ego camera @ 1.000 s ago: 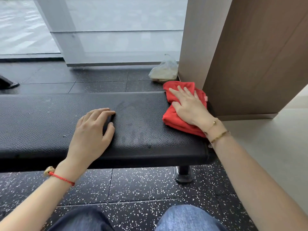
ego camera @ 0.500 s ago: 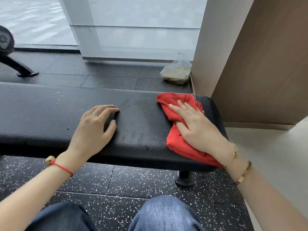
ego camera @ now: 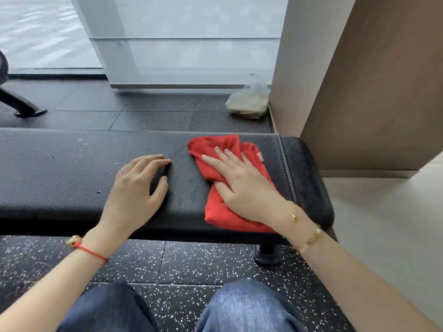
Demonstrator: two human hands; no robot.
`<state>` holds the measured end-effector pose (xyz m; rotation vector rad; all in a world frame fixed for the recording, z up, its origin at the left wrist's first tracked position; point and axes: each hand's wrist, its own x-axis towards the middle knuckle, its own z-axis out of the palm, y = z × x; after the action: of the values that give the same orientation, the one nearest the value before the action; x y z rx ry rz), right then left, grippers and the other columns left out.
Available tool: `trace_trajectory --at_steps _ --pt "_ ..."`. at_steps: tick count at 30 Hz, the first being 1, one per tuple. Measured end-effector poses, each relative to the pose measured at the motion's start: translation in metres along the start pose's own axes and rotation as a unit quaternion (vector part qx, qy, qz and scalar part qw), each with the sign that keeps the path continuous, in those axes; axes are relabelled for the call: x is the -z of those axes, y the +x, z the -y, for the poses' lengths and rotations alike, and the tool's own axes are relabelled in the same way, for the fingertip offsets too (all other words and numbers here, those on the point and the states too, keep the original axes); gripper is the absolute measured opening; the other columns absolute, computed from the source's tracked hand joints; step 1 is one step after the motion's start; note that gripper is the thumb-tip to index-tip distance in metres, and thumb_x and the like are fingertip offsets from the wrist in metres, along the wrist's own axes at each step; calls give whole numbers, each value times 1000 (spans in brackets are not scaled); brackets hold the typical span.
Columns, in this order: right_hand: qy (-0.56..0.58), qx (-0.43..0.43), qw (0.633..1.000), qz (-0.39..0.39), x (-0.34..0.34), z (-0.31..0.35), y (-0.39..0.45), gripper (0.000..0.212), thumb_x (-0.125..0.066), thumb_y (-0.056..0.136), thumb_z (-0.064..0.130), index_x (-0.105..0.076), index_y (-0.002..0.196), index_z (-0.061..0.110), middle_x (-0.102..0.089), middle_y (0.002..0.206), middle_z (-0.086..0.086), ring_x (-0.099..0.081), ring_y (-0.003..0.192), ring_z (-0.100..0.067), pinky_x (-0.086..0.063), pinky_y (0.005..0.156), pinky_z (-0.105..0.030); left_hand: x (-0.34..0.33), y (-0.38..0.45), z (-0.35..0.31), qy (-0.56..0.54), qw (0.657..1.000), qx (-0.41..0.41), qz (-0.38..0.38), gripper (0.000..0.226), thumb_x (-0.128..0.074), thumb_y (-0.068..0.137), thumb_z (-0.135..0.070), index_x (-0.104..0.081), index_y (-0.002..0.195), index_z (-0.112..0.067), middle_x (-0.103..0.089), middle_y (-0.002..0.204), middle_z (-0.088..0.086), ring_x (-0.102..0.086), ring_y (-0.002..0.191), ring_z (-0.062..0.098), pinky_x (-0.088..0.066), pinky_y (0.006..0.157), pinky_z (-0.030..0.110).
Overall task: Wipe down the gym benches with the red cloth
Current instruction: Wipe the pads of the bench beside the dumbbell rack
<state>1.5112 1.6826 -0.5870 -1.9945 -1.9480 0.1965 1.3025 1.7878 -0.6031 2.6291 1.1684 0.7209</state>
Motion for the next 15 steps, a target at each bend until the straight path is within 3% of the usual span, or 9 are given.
trace_trajectory --at_steps 4,7,10,15 --pt "-17 -46 998 -34 10 -13 -46 59 -42 95 29 -22 150 37 -14 161 5 -11 149 -12 5 121 -29 0 -1 2 -5 1000 -2 7 41 -47 91 -29 -62 126 -15 -60 133 1 -50 130 24 -35 112 46" --pt "-31 -127 990 -54 18 -41 -55 58 -41 95 29 -24 150 35 -17 161 2 -13 149 -14 0 123 -35 0 -2 2 -11 1000 -3 5 41 -47 91 -29 -62 127 -16 -60 134 0 -49 131 23 -35 113 45" --pt "-33 -185 980 -61 27 -71 -33 56 -41 96 26 -26 150 32 -16 161 -2 -13 149 -17 -3 122 -39 -1 -2 3 -10 1000 -6 3 41 -47 91 -28 -62 127 -15 -61 133 1 -50 130 24 -36 112 45" --pt "-20 -212 976 -43 32 -86 3 55 -36 98 27 -23 151 32 -10 162 -3 -9 150 -17 4 122 -38 0 -1 2 -12 1000 -5 4 42 -46 91 -28 -62 126 -13 -61 132 3 -51 128 26 -36 112 44"
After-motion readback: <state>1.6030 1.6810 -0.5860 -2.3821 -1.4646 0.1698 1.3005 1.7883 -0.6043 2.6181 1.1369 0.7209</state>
